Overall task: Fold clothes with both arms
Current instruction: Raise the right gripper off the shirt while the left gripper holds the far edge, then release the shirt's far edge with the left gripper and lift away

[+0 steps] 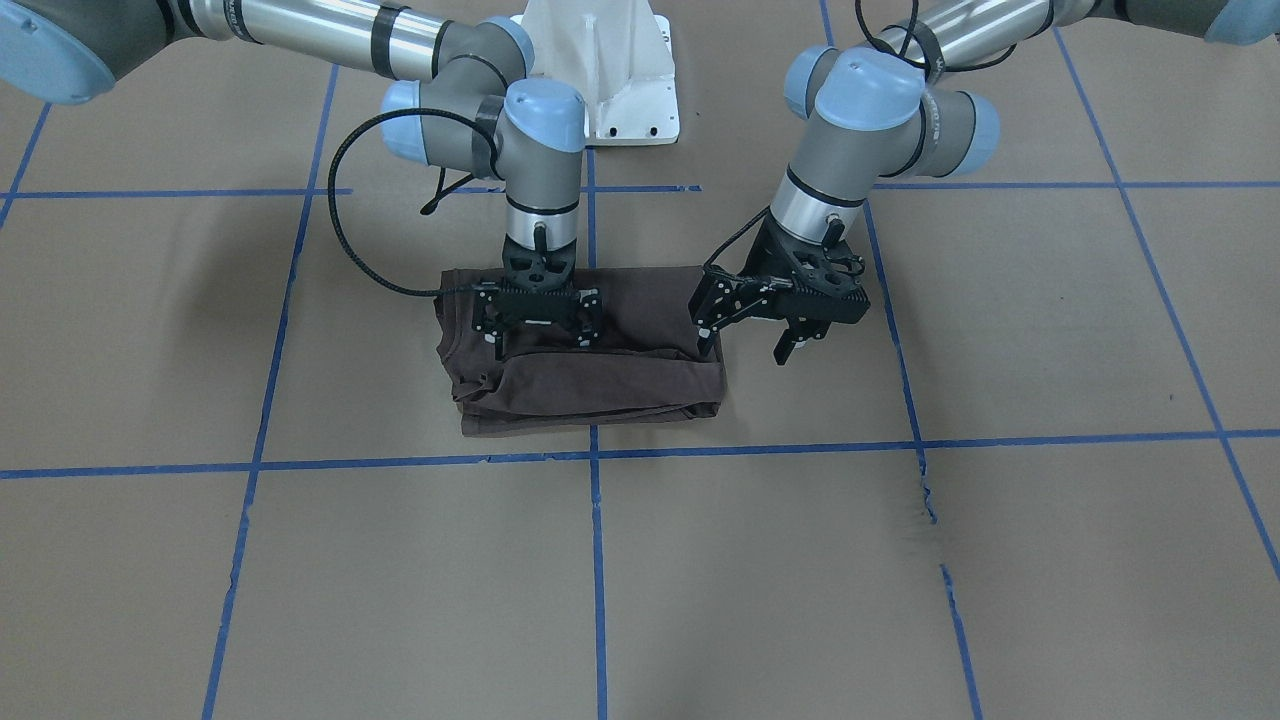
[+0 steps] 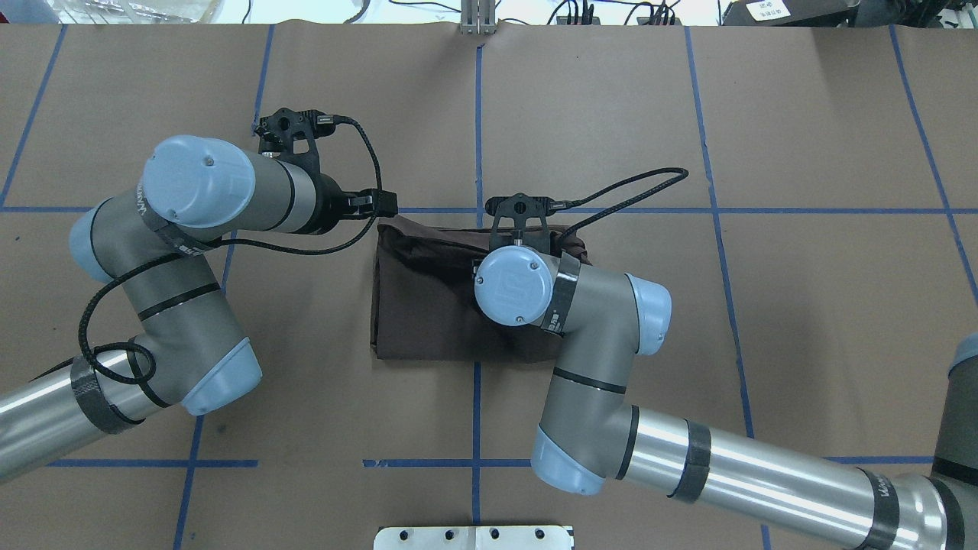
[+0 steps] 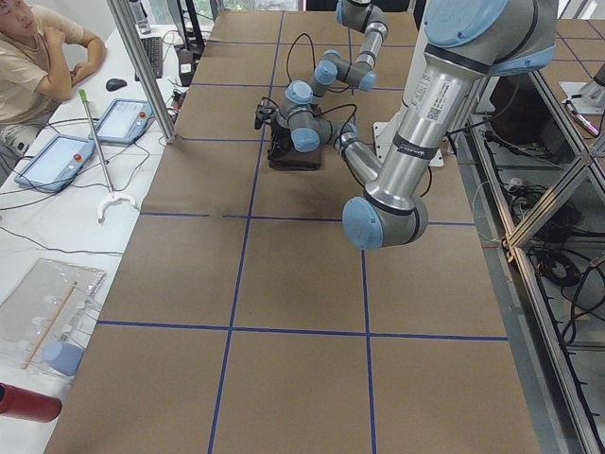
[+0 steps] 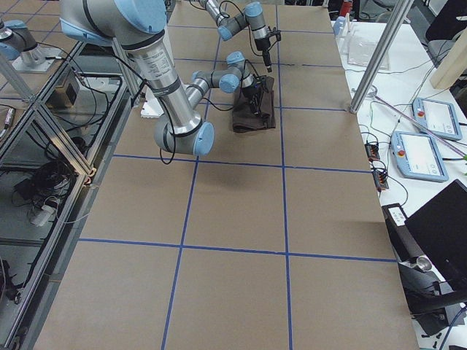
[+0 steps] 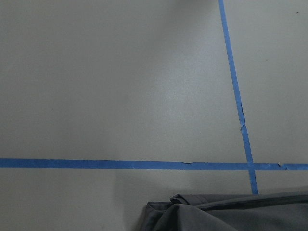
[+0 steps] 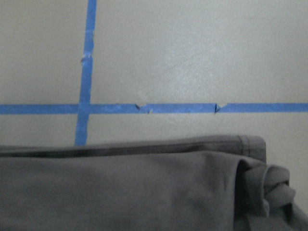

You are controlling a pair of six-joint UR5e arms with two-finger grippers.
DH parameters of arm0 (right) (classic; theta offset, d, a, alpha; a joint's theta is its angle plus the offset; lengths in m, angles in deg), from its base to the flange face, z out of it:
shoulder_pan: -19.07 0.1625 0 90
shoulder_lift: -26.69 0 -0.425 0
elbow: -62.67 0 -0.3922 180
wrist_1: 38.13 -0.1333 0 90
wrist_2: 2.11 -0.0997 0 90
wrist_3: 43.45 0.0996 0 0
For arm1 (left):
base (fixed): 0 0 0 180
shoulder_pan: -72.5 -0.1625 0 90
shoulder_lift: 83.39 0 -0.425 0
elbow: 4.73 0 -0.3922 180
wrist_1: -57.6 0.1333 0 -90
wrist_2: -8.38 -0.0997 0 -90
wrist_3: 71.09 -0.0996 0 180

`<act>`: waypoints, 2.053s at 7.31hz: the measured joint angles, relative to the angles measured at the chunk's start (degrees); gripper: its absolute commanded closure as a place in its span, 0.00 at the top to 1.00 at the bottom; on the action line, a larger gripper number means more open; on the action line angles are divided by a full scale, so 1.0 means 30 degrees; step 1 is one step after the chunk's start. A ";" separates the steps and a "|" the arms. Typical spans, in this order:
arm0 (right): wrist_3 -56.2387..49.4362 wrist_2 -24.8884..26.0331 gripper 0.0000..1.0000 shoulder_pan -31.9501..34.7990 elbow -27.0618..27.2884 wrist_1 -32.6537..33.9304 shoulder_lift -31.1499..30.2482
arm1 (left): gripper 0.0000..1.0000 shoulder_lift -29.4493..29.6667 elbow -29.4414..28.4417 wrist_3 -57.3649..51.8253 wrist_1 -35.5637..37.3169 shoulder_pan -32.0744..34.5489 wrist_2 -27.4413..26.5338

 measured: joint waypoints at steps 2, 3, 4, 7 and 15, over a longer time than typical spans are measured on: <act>-0.0869 -0.0109 1.00 0.1380 -0.2689 -0.1659 0.0964 | 1.00 -0.0005 0.0047 0.0000 0.0000 -0.0001 -0.0001; -0.1510 -0.0375 1.00 0.2198 -0.3848 -0.2312 0.1378 | 1.00 -0.0005 0.0055 0.0006 -0.0001 -0.0003 0.0000; -0.2180 -0.0927 1.00 0.3051 -0.4490 -0.2607 0.1642 | 1.00 -0.0005 0.0061 0.0026 -0.0001 -0.0015 -0.0001; -0.3266 -0.4450 1.00 0.5318 -0.4639 -0.2780 0.2361 | 1.00 0.0126 -0.0205 0.0286 0.0057 -0.0217 -0.0032; -0.3927 -0.7484 1.00 0.6504 -0.1922 -0.2698 0.0660 | 1.00 0.3438 -0.6197 0.1201 0.0513 -0.0568 -0.1787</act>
